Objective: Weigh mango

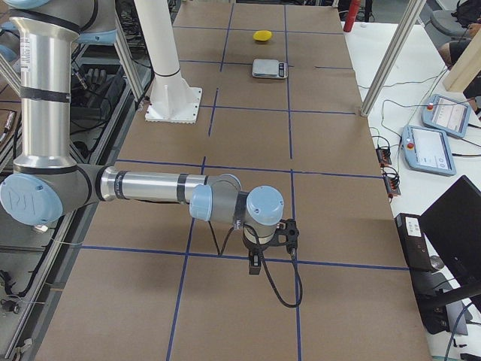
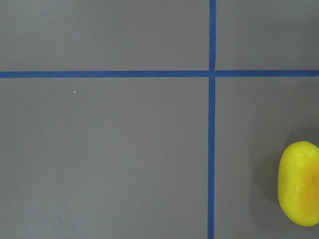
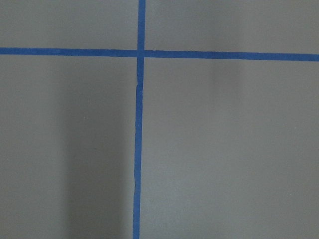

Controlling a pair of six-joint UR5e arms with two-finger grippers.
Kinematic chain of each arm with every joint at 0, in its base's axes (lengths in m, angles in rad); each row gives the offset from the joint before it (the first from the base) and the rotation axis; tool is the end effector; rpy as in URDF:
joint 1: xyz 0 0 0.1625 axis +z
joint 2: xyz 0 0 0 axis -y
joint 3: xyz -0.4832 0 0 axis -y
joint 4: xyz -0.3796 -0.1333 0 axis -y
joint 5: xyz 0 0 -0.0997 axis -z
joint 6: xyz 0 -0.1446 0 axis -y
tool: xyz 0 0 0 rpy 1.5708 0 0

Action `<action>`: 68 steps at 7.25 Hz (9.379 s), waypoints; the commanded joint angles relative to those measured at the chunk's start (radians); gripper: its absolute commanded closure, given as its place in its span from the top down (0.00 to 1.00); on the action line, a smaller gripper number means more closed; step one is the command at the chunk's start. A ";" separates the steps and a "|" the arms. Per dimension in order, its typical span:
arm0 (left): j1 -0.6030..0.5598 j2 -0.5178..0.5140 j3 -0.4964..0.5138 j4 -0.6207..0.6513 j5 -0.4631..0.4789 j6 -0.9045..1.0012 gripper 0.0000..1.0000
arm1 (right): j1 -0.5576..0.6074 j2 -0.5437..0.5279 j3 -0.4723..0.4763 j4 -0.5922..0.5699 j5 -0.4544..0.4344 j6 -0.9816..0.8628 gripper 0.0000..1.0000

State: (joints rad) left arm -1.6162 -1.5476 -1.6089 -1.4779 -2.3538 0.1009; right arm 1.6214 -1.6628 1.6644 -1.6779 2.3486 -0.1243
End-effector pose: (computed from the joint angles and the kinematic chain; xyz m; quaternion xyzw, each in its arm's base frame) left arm -0.0521 -0.4579 0.7499 -0.0081 0.3829 0.0108 0.9237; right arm 0.0532 -0.4214 0.7560 -0.0155 -0.3815 -0.0141 0.9241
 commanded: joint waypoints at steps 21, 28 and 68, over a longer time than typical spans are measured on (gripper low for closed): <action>0.584 0.069 0.110 -0.851 0.102 -0.745 0.00 | 0.000 -0.002 0.000 0.001 0.000 0.000 1.00; 0.486 -0.169 -0.330 -0.159 0.001 -0.825 0.00 | 0.000 0.000 0.000 0.000 0.000 0.000 1.00; -0.002 -0.060 0.098 -0.027 0.007 0.115 1.00 | 0.000 0.000 0.000 0.000 0.000 0.000 1.00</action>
State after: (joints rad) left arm -1.6183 -1.6079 -1.5095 -1.5043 -2.3470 0.2163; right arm 1.6214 -1.6638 1.6644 -1.6776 2.3485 -0.1243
